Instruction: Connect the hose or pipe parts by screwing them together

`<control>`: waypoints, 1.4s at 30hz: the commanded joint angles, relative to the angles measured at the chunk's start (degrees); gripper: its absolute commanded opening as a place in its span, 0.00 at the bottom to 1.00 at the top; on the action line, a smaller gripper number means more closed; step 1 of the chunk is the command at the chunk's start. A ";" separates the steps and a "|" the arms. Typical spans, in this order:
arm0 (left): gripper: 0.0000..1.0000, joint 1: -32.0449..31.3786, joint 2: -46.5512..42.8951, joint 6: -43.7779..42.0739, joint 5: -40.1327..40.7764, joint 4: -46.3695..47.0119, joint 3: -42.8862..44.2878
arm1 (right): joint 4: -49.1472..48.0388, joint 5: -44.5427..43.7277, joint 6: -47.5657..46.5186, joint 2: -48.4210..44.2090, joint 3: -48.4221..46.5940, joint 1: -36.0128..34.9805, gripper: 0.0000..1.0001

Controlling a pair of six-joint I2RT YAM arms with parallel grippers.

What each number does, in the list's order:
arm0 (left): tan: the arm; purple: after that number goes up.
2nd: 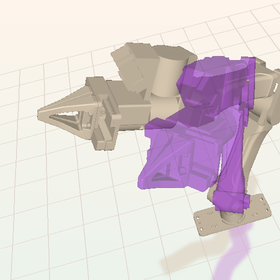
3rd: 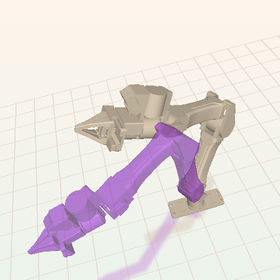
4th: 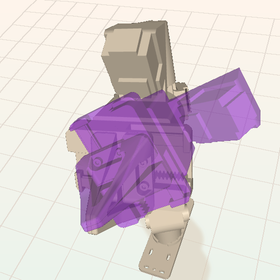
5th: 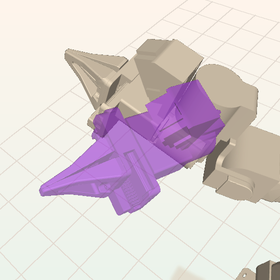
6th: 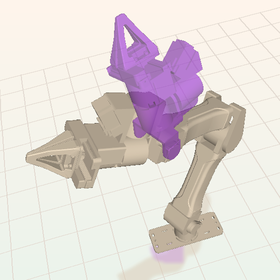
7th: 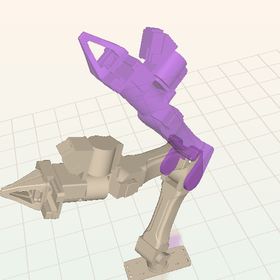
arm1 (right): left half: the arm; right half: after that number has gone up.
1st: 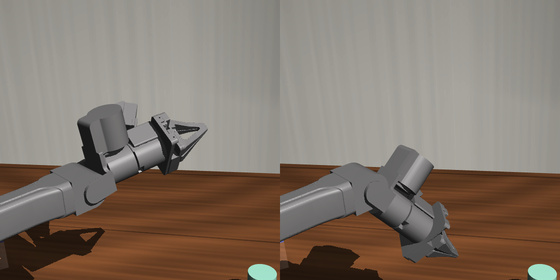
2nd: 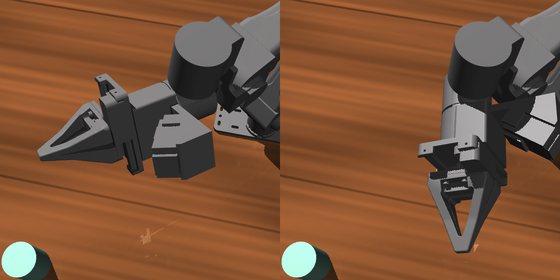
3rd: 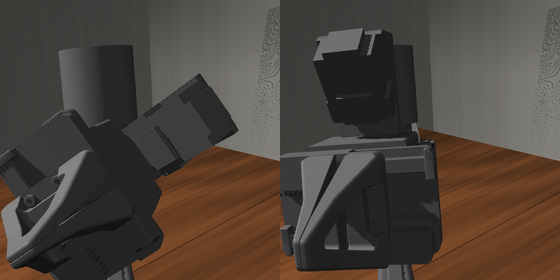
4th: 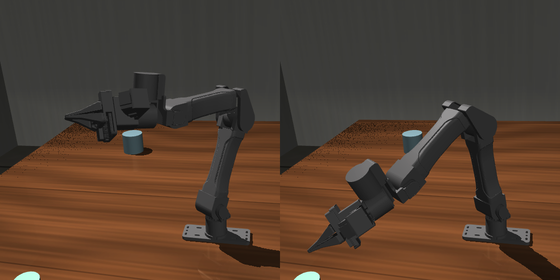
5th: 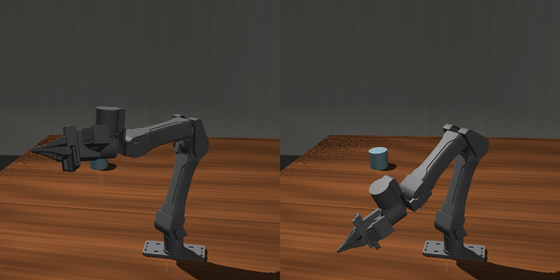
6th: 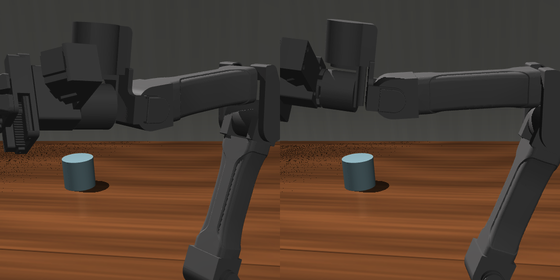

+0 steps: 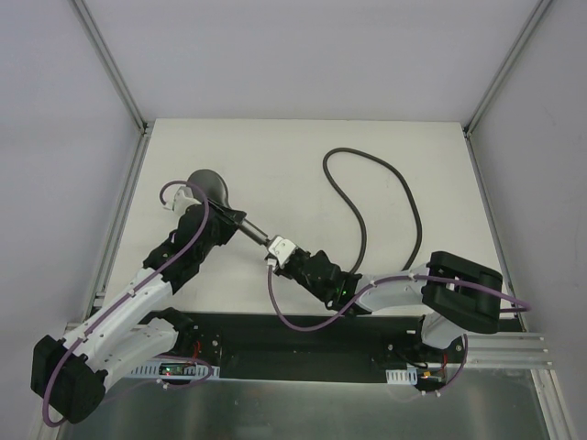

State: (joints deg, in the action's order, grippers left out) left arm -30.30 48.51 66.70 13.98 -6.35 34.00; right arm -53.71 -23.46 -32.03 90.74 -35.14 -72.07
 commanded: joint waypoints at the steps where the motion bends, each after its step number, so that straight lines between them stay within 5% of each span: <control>1: 0.00 -1.07 -1.93 -0.43 -8.44 -0.33 -1.04 | -12.29 1.58 3.20 -1.35 -2.57 1.32 0.01; 30: 0.00 -1.16 -8.78 -7.63 -24.87 24.18 -14.92 | -23.19 13.53 15.24 -4.87 4.37 8.53 0.01; 42: 0.00 -1.16 -9.93 -12.03 -29.70 33.24 -19.14 | -27.41 30.55 27.36 -7.59 8.76 15.38 0.01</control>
State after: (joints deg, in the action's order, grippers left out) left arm -29.52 39.16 56.60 -0.08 22.85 16.69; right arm -63.86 -0.71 -13.26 86.78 -25.12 -60.36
